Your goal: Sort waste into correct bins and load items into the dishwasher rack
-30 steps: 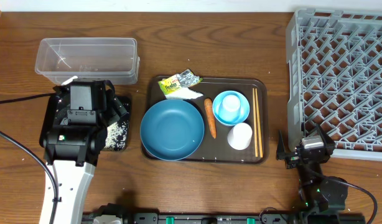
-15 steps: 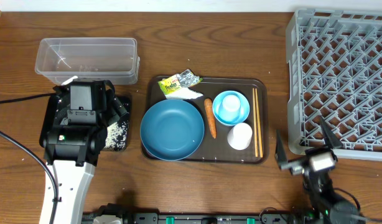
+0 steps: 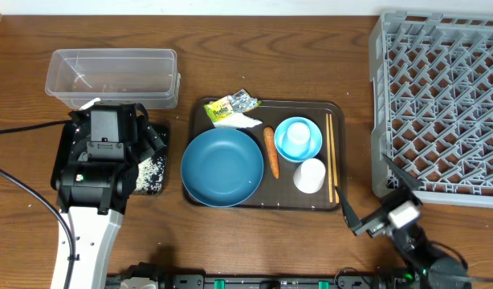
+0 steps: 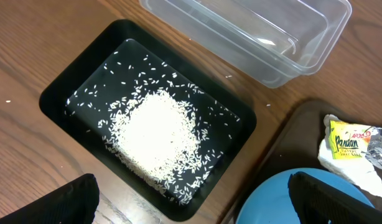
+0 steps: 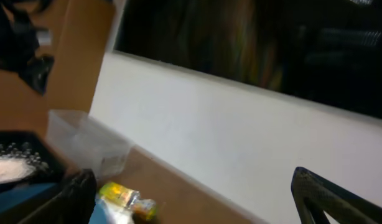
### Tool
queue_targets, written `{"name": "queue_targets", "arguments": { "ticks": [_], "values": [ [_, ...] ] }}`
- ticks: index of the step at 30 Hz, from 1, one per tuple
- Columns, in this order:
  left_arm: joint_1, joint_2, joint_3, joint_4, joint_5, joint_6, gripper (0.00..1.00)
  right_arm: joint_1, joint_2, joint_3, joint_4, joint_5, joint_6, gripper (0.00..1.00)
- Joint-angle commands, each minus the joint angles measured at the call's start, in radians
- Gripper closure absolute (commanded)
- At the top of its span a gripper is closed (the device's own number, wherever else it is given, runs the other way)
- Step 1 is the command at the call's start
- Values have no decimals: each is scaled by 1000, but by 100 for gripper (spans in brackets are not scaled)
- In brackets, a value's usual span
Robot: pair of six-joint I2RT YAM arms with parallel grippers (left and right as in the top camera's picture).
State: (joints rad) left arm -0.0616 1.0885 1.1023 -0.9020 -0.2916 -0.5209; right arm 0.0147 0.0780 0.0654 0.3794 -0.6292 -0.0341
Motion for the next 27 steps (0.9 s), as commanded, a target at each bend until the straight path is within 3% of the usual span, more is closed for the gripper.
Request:
{"name": "queue_targets", "arguments": {
  "ticks": [1, 11, 17, 22, 25, 27],
  "values": [
    [4, 2, 15, -3, -13, -8, 0, 5, 92, 134, -87, -3, 10, 1],
    [4, 2, 15, -3, -13, -8, 0, 6, 617, 611, -560, -36, 4, 1],
    [4, 2, 15, -3, -13, -8, 0, 24, 947, 897, -885, -257, -185, 1],
    [4, 2, 15, -3, -13, -8, 0, 39, 1115, 958, -900, -558, -61, 1],
    [4, 2, 15, -3, -13, -8, 0, 45, 1187, 957, -875, -513, -55, 1],
    [4, 2, 15, -3, -13, -8, 0, 61, 1223, 958, -878, -291, 75, 1]
  ]
}}
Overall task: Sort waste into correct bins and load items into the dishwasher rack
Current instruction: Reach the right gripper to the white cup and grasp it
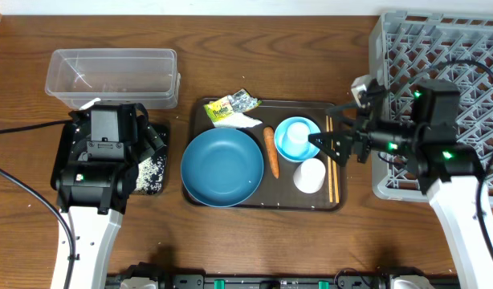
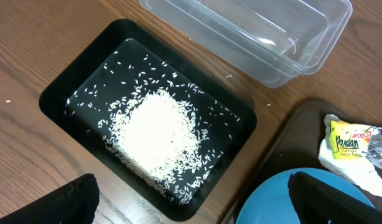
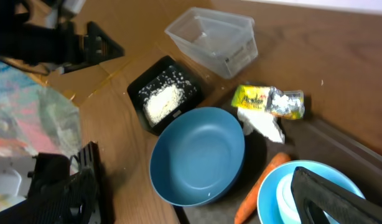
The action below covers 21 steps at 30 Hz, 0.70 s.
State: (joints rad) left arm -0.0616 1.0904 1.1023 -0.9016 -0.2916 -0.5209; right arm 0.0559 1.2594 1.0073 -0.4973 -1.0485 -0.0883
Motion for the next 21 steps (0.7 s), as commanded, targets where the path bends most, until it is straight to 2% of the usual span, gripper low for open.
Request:
{"name": "queue_targets", "arguments": {
  "ticks": [1, 5, 7, 11, 14, 21],
  "values": [
    [4, 0, 15, -3, -13, -8, 0, 34, 53, 16, -19, 269, 197, 1],
    [4, 0, 15, -3, -13, -8, 0, 167, 61, 16, -88, 855, 259, 1],
    [4, 0, 15, -3, -13, -8, 0, 243, 61, 19, -86, 976, 275, 1],
    [5, 0, 15, -3, -13, -8, 0, 388, 76, 42, -77, 1107, 254, 1],
    [5, 0, 15, -3, -13, -8, 0, 442, 112, 65, -119, 1208, 252, 1],
    [4, 0, 15, -3, -13, -8, 0, 449, 242, 178, -374, 1108, 253, 1]
  ]
}}
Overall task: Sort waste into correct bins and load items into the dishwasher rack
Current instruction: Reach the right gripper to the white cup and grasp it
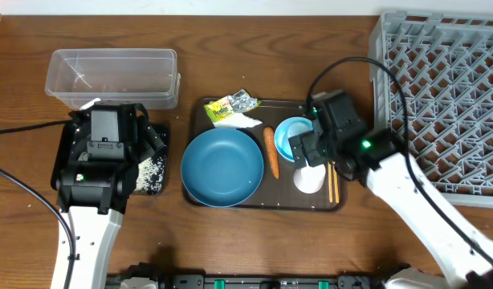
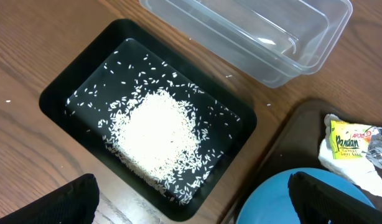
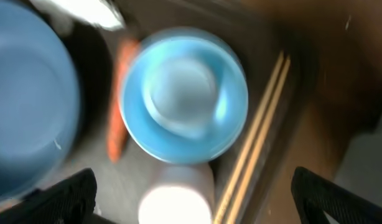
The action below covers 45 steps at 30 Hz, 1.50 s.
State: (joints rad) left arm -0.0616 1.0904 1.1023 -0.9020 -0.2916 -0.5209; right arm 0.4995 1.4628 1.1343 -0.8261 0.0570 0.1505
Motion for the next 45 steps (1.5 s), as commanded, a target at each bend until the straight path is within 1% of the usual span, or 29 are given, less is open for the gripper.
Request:
{"name": "queue_targets", "arguments": {
  "ticks": [1, 3, 8, 14, 19, 22, 27, 45],
  "values": [
    [4, 0, 15, -3, -13, -8, 0, 5, 60, 68, -84, -11, 14, 1],
    [5, 0, 15, -3, -13, -8, 0, 5, 95, 91, -125, -40, 24, 1],
    [4, 0, 15, -3, -13, -8, 0, 5, 158, 96, -134, -144, 33, 1],
    [4, 0, 15, -3, -13, -8, 0, 5, 209, 96, -196, -143, 36, 1],
    [4, 0, 15, -3, -13, -8, 0, 6, 228, 96, -207, -143, 36, 1],
    [4, 0, 15, -3, -13, -8, 0, 6, 228, 95, -207, -135, 36, 6],
    [5, 0, 15, -3, -13, -8, 0, 6, 228, 86, -202, -106, 36, 11],
    [4, 0, 15, -3, -13, -8, 0, 5, 229, 24, -143, -106, 36, 12]
  ]
}}
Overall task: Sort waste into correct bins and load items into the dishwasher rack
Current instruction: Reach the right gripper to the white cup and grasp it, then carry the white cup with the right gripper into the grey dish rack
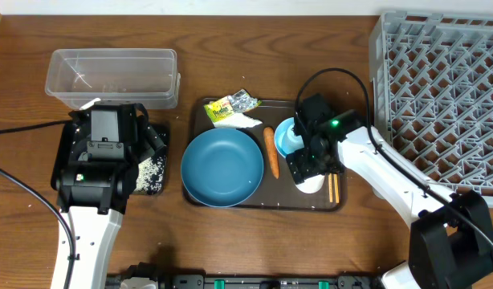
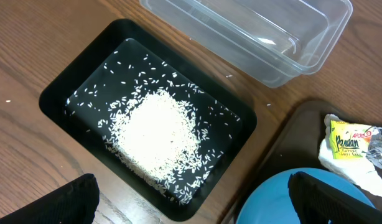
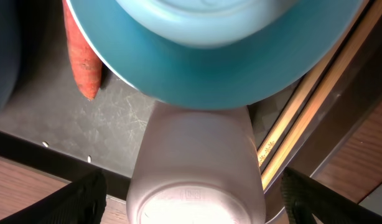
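Observation:
A dark tray [image 1: 200,112] holds a big blue plate [image 1: 222,167], a carrot [image 1: 271,152], a light blue bowl [image 1: 288,135], an upturned white cup [image 3: 197,168], chopsticks [image 3: 303,118], a yellow wrapper [image 1: 230,104] and a tissue [image 1: 237,121]. My right gripper [image 3: 194,205] is open and low over the tray, with one finger on each side of the white cup. My left gripper [image 2: 194,205] is open above the black bin of rice [image 2: 153,134], holding nothing. The grey dishwasher rack [image 1: 439,96] stands at the right.
A clear plastic container [image 1: 112,76] sits behind the black bin [image 1: 154,172] at the left. The light blue bowl [image 3: 209,50] touches the cup's far side, and the chopsticks lie close on the cup's right. The carrot [image 3: 82,62] lies to its left.
My right gripper was above the light blue bowl and white cup. It is now lower and nearer the tray's front, with the cup between its open fingers. The left arm has not moved.
My right arm was at the table's front right corner, its camera facing the wall. Then it was in front of the rack, looking at the tray, then over the bowl and cup. Now it straddles the white cup. The left gripper stayed open over the rice bin.

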### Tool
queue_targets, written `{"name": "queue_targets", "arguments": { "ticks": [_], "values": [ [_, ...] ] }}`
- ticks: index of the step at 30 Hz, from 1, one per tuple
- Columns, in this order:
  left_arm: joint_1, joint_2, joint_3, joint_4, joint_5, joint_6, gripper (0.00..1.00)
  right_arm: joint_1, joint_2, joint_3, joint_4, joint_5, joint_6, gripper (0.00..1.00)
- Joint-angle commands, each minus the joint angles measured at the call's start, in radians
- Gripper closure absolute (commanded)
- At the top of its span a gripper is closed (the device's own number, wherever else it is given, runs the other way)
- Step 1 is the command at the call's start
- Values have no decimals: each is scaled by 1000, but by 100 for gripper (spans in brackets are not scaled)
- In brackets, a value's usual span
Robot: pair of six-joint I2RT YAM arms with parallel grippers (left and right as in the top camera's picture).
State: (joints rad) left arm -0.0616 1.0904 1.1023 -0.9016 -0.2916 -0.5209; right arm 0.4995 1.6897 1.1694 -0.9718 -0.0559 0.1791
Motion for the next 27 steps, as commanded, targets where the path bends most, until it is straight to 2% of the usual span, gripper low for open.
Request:
{"name": "queue_targets", "arguments": {
  "ticks": [1, 8, 13, 16, 19, 21, 23, 27],
  "values": [
    [4, 0, 15, -3, -13, -8, 0, 5, 2, -11, 3, 6, 7, 14],
    [4, 0, 15, -3, -13, -8, 0, 5, 2, -12, -3, 6, 8, 32],
    [4, 0, 15, -3, -13, -8, 0, 5, 2, -12, -9, 6, 8, 30],
    [4, 0, 15, -3, -13, -8, 0, 5, 2, -12, -12, 6, 8, 38],
    [4, 0, 15, -3, -13, -8, 0, 5, 2, -12, -7, 7, 7, 41],
    [4, 0, 15, -3, -13, -8, 0, 5, 2, -10, -6, 6, 8, 51],
    [4, 0, 15, -3, -13, -8, 0, 5, 2, 3, -13, 6, 8, 57],
    [4, 0, 15, -3, -13, -8, 0, -3, 1, 69, -63, 7, 7, 61]
  ]
}}
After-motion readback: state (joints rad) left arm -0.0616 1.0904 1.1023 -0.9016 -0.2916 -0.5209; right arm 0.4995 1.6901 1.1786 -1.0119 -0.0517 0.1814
